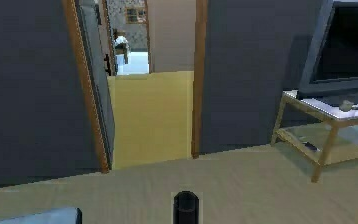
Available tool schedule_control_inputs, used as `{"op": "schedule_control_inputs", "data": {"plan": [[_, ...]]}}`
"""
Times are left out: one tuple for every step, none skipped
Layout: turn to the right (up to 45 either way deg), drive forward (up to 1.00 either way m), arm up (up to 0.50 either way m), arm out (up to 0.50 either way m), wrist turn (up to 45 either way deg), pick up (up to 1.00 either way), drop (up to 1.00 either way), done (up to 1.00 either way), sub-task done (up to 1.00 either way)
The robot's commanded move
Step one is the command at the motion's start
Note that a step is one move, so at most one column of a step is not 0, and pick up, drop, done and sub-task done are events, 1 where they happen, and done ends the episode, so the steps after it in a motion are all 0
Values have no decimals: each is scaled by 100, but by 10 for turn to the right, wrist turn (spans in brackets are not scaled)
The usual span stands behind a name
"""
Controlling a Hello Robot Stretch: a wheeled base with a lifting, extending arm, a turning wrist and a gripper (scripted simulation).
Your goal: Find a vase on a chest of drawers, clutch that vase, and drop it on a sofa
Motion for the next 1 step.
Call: {"op": "schedule_control_inputs", "data": {"plan": [[0, 100, 0, 0, 0, 0, 0, 0, 0]]}}
